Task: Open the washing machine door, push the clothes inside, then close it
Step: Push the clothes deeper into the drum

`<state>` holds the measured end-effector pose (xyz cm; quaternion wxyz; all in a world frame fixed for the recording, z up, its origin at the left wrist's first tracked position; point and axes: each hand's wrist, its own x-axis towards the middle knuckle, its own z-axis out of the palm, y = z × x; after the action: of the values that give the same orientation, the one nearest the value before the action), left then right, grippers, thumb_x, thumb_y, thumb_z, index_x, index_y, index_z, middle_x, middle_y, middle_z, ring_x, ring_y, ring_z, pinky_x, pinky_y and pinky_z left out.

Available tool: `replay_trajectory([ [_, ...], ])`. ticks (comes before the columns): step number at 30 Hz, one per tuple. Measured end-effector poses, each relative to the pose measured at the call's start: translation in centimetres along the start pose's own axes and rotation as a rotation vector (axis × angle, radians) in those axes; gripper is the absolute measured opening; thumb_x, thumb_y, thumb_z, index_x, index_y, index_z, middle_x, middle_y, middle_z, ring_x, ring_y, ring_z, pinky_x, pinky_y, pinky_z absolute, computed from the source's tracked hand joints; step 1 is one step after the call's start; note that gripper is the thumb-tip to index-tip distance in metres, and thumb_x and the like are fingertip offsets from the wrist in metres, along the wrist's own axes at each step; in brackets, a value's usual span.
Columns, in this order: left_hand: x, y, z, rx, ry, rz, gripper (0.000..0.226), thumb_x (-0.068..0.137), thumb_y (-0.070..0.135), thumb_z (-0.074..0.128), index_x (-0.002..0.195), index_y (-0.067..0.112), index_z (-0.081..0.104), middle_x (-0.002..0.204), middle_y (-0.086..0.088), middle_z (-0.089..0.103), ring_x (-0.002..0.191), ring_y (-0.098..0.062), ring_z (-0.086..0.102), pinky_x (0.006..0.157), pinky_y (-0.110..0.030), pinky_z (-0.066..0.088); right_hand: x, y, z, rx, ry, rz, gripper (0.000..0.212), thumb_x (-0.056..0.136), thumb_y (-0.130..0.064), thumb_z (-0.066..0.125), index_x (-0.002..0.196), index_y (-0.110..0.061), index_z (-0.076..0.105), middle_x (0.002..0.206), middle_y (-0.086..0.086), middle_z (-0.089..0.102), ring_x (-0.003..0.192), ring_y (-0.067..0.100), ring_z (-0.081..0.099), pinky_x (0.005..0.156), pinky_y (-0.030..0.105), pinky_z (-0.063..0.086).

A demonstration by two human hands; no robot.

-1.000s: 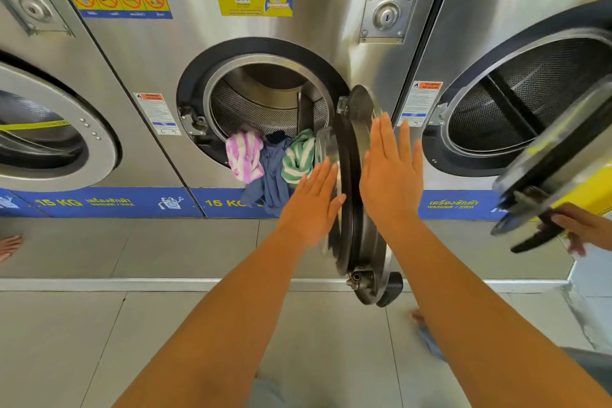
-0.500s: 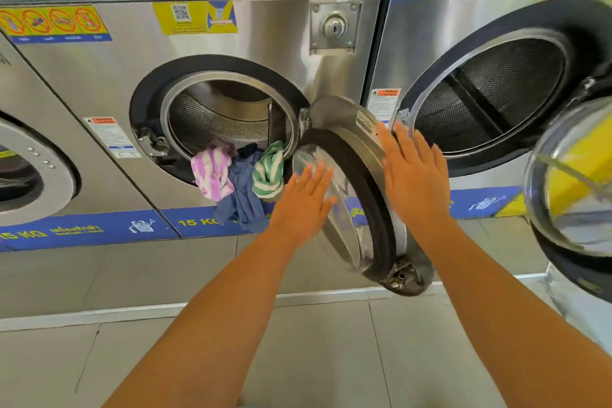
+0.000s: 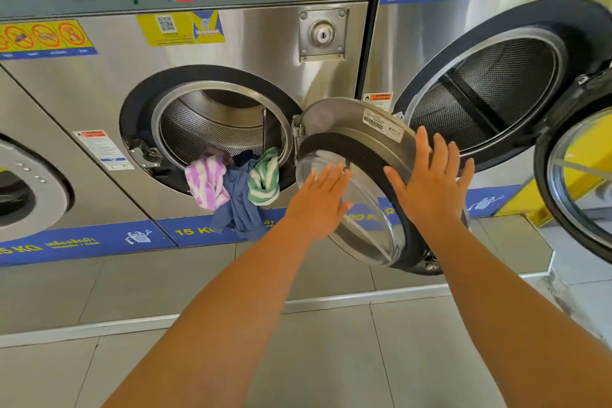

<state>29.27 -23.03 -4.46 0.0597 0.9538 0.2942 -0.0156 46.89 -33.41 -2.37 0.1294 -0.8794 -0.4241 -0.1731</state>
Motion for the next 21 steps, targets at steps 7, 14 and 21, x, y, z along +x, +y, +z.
replay_trajectory([
  [7,-2.6,-1.6,0.3,-0.054,0.009,-0.063,0.063,0.103,0.041,0.022,0.154,0.012,0.0,0.163,-0.007,-0.006,0.151,-0.021,-0.006,0.124,-0.039,0.0,-0.3,-2.1,0.4,0.052,0.026,0.099,0.085,0.09,-0.049,0.053,0.153,-0.012,0.01,0.157,0.024,0.019,0.144,0.042,0.02,0.115,0.058,0.02],
  [14,-7.0,-6.8,2.1,-0.134,0.08,-0.222,0.063,0.102,0.041,0.028,0.155,0.014,0.007,0.164,-0.005,0.003,0.151,-0.022,0.003,0.122,-0.039,0.005,-1.7,-8.8,0.5,0.059,0.034,-0.244,0.068,0.095,-0.034,0.051,0.15,-0.005,0.024,0.158,0.02,0.02,0.147,0.036,0.016,0.119,0.046,0.009],
  [21,-9.3,-16.2,4.8,-0.084,0.047,-0.365,0.061,0.101,0.041,0.032,0.152,0.01,0.019,0.159,-0.011,0.022,0.147,-0.028,0.022,0.119,-0.043,0.018,-4.1,-19.3,6.8,0.154,-0.312,-0.368,0.061,0.095,-0.03,0.055,0.147,-0.006,0.035,0.151,0.019,0.038,0.138,0.036,0.038,0.112,0.047,0.031],
])
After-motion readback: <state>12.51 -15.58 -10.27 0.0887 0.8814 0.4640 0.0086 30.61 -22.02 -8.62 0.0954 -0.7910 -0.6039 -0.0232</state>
